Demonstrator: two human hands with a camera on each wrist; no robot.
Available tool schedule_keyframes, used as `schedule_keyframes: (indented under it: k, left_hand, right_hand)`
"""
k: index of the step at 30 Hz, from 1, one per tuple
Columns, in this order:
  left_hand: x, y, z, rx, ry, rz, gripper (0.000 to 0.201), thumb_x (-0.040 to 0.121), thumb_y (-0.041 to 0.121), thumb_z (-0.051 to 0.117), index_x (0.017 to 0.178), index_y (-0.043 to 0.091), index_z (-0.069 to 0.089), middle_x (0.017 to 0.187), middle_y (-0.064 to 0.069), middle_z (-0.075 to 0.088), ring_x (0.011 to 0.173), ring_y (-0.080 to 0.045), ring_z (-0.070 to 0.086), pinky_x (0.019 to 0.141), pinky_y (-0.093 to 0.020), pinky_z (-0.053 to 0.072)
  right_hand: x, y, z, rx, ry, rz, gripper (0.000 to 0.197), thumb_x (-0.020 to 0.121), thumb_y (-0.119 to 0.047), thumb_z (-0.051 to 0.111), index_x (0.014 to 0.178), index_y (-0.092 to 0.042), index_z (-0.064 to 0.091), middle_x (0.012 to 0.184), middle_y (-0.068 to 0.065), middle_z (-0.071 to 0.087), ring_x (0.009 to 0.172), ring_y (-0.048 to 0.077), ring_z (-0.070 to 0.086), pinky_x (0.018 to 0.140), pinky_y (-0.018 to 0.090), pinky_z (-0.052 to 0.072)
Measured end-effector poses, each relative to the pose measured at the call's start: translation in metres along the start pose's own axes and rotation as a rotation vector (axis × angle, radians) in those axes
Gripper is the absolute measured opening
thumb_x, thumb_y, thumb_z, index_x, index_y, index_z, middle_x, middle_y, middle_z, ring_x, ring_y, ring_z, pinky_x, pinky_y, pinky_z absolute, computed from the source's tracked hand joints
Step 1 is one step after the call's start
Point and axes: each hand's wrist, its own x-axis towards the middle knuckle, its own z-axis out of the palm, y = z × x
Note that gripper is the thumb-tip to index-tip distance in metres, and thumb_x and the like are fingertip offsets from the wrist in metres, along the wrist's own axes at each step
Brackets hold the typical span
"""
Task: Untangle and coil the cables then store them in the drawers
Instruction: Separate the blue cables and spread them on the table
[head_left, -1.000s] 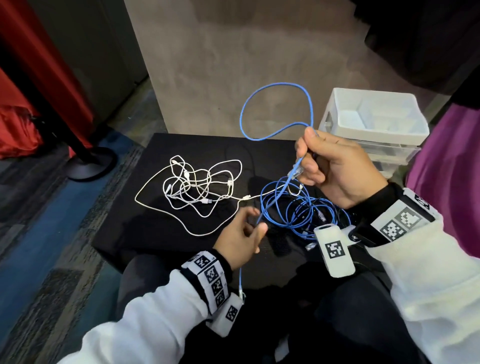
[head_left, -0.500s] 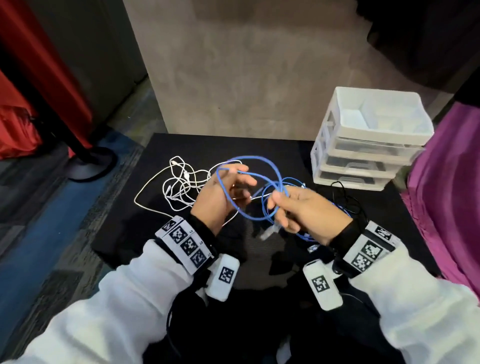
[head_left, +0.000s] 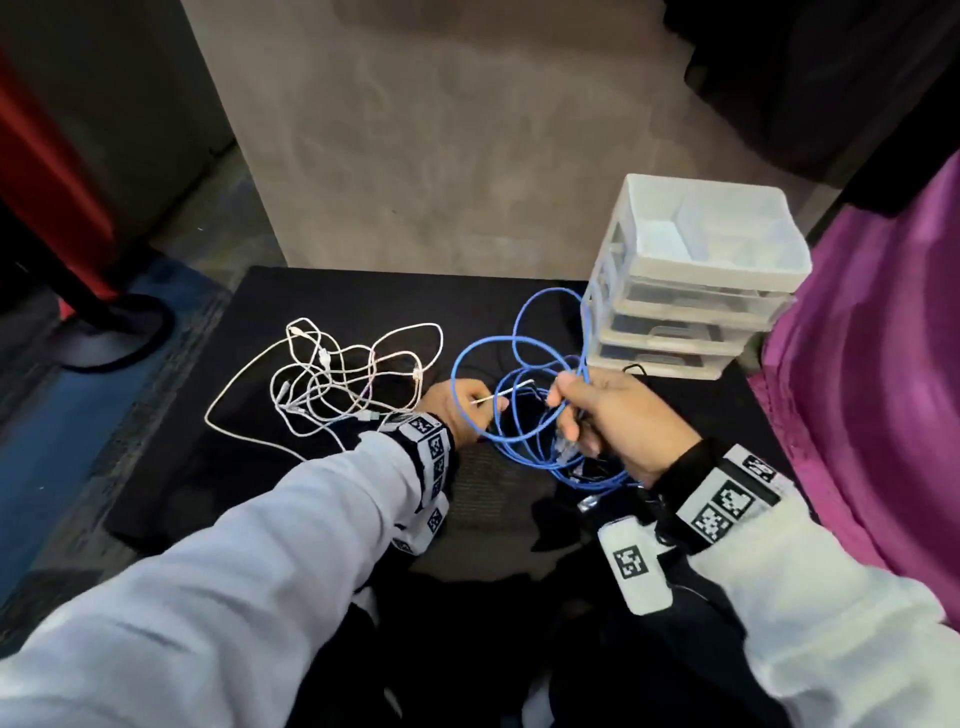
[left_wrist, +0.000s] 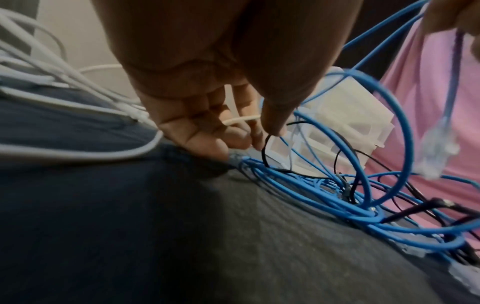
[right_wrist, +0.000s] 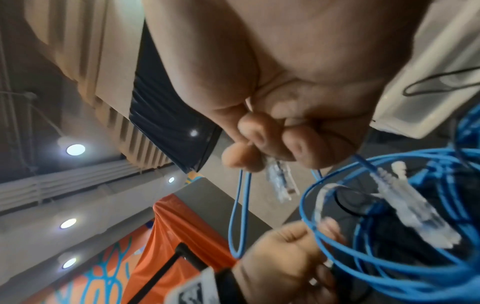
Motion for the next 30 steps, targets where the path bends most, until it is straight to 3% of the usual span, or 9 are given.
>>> schedule_keyframes:
  k: [4, 6, 8, 14, 20, 24, 27, 28, 30]
  left_hand:
    - [-0.006, -0.015, -0.026, -0.007, 0.069, -0.065, 0.049, 0.094, 0.054, 0.055, 0.074, 0.01, 0.063, 0.069, -0.007, 0.067, 0.067, -0.024, 0.063, 0.069, -0.034, 0.054]
    - [-0.016, -0.015, -0.043, -0.361, 0.173, -0.198, 0.048, 0.097, 0.048, 0.05, 0.087, 0.005, 0.069, 0.061, -0.01, 0.069, 0.051, -0.021, 0.066, 0.058, -0.037, 0.061]
    - [-0.028, -0.015, -0.059, -0.723, 0.262, -0.386, 0.033, 0.107, 0.025, 0.036, 0.107, 0.002, 0.06, 0.05, -0.006, 0.065, 0.036, -0.014, 0.059, 0.042, -0.023, 0.053]
    - [-0.05, -0.033, -0.103, -0.979, 0.422, -0.518, 0.025, 0.105, 0.013, 0.031, 0.125, 0.007, 0.045, 0.07, -0.014, 0.071, 0.038, -0.015, 0.059, 0.048, -0.03, 0.057]
    - [-0.059, -0.063, -0.127, -0.825, 0.327, -0.615, 0.038, 0.102, 0.047, 0.053, 0.106, 0.009, 0.057, 0.077, -0.011, 0.072, 0.036, -0.008, 0.053, 0.042, -0.024, 0.052]
    - [-0.081, -0.083, -0.136, -0.234, 0.362, -0.518, 0.062, 0.094, 0.063, 0.055, 0.088, 0.003, 0.067, 0.057, -0.005, 0.067, 0.051, -0.021, 0.065, 0.066, -0.036, 0.06]
    - [-0.102, -0.089, -0.131, 0.173, 0.255, -0.381, 0.072, 0.075, 0.081, 0.06, 0.121, 0.027, 0.057, 0.099, -0.009, 0.074, 0.088, -0.029, 0.073, 0.086, -0.039, 0.059]
    - [-0.106, -0.088, -0.123, 0.237, 0.147, -0.355, 0.092, 0.068, 0.083, 0.066, 0.143, 0.037, 0.039, 0.121, -0.011, 0.067, 0.099, -0.03, 0.072, 0.091, -0.04, 0.057]
    - [-0.106, -0.086, -0.104, 0.372, -0.047, -0.348, 0.126, 0.059, 0.08, 0.075, 0.153, 0.054, -0.004, 0.154, -0.015, 0.036, 0.118, -0.032, 0.064, 0.102, -0.044, 0.052]
  right_hand:
    - [0.011, 0.029, 0.017, -0.107, -0.032, 0.085, 0.034, 0.111, -0.025, 0.042, 0.087, -0.008, 0.059, 0.057, 0.009, 0.059, 0.037, 0.016, 0.038, 0.041, 0.025, 0.03]
    - [0.019, 0.04, 0.02, -0.089, 0.042, 0.115, 0.035, 0.111, -0.025, 0.041, 0.084, -0.01, 0.058, 0.055, 0.007, 0.059, 0.037, 0.017, 0.037, 0.042, 0.027, 0.032]
    - [0.026, 0.049, 0.02, -0.038, 0.114, 0.149, 0.035, 0.111, -0.023, 0.041, 0.082, -0.01, 0.056, 0.051, 0.005, 0.058, 0.037, 0.019, 0.035, 0.04, 0.025, 0.031]
    - [0.034, 0.065, 0.015, -0.04, 0.208, 0.215, 0.035, 0.11, -0.024, 0.041, 0.085, -0.008, 0.057, 0.051, 0.007, 0.059, 0.037, 0.018, 0.036, 0.041, 0.023, 0.028]
    - [0.028, 0.063, -0.002, -0.051, 0.228, 0.218, 0.034, 0.11, -0.026, 0.041, 0.087, -0.007, 0.057, 0.052, 0.007, 0.06, 0.036, 0.017, 0.035, 0.041, 0.024, 0.028]
    - [0.013, 0.044, -0.016, -0.034, 0.157, 0.156, 0.034, 0.11, -0.026, 0.044, 0.084, -0.009, 0.058, 0.055, 0.011, 0.056, 0.037, 0.018, 0.032, 0.042, 0.026, 0.027]
    - [-0.002, 0.013, -0.024, 0.13, 0.021, 0.071, 0.031, 0.108, -0.024, 0.045, 0.085, -0.006, 0.056, 0.052, 0.011, 0.046, 0.035, 0.015, 0.027, 0.039, 0.022, 0.024]
    - [-0.006, 0.0, -0.025, 0.198, -0.022, 0.046, 0.03, 0.107, -0.023, 0.046, 0.085, -0.004, 0.056, 0.05, 0.01, 0.043, 0.034, 0.014, 0.024, 0.038, 0.02, 0.022]
    - [-0.013, -0.025, -0.025, 0.269, -0.088, 0.0, 0.029, 0.105, -0.023, 0.045, 0.086, -0.003, 0.054, 0.049, 0.009, 0.04, 0.033, 0.012, 0.022, 0.04, 0.021, 0.019]
